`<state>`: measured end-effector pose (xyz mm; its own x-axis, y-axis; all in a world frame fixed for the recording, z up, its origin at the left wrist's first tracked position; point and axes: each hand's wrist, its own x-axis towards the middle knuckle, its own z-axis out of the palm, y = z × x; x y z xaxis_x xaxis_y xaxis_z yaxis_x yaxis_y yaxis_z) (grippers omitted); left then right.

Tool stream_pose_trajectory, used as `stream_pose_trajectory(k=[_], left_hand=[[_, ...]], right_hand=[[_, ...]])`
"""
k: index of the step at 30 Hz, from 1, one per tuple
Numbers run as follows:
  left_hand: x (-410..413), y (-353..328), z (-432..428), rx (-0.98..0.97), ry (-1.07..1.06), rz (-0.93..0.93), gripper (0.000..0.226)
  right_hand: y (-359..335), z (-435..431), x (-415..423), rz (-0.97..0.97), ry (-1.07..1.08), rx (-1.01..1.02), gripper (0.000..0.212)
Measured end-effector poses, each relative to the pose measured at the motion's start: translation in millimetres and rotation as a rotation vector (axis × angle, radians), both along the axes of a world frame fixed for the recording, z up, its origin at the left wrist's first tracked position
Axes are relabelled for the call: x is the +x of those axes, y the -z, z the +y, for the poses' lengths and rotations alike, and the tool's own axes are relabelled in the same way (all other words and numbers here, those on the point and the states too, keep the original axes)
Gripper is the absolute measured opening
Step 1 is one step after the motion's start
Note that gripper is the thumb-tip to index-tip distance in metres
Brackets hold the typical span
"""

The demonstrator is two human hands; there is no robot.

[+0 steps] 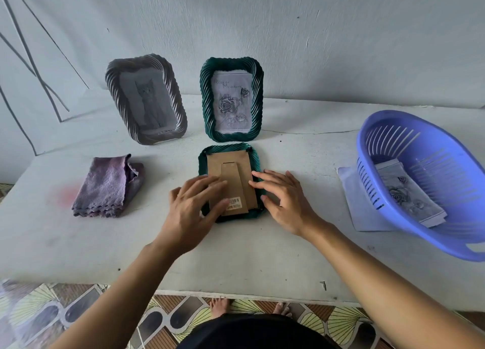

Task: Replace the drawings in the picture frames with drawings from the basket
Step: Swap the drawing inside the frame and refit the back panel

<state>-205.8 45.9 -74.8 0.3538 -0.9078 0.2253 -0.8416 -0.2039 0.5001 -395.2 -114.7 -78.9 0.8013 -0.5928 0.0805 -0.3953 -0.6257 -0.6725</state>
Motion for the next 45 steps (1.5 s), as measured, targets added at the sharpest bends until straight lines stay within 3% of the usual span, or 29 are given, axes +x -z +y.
stream_pose_trajectory(k=[6,11,14,19,26,39,45], left_hand=[[-7.8,14.2,-0.9,-0.005,-0.024,-0.066,0.050],[-7.9,16.0,-2.2,0.004,-0.037,-0.083,0.050],[-9.4,16.1,-1.7,0.006,-0.042,-0.089,0.051],[-10.9,14.9,-3.6,0.024,-0.054,-0.088,0.051],[-10.6,15.1,-2.7,0.023,-0.067,-0.097,0.051],[-11.4,16.0,-2.7,0.034,-0.064,-0.091,0.050],[-9.6,14.7,-3.3,0.049,-0.047,-0.078,0.052]], right_hand=[[6.4,2.6,-10.8,-0.084,-0.004,-0.011,0.038],[13.4,10.5,-19.5,-0.265,0.106,-0.105,0.007],[9.9,18.7,-17.0,-0.281,0.161,-0.135,0.001],[13.9,34.1,-14.2,-0.338,0.252,-0.164,0.002],[6.9,30.3,-8.6,-0.304,0.337,0.184,0.014],[12.0,37.1,-7.6,-0.322,0.227,-0.006,0.005],[1.3,23.7,-2.6,-0.235,0.211,0.104,0.009]])
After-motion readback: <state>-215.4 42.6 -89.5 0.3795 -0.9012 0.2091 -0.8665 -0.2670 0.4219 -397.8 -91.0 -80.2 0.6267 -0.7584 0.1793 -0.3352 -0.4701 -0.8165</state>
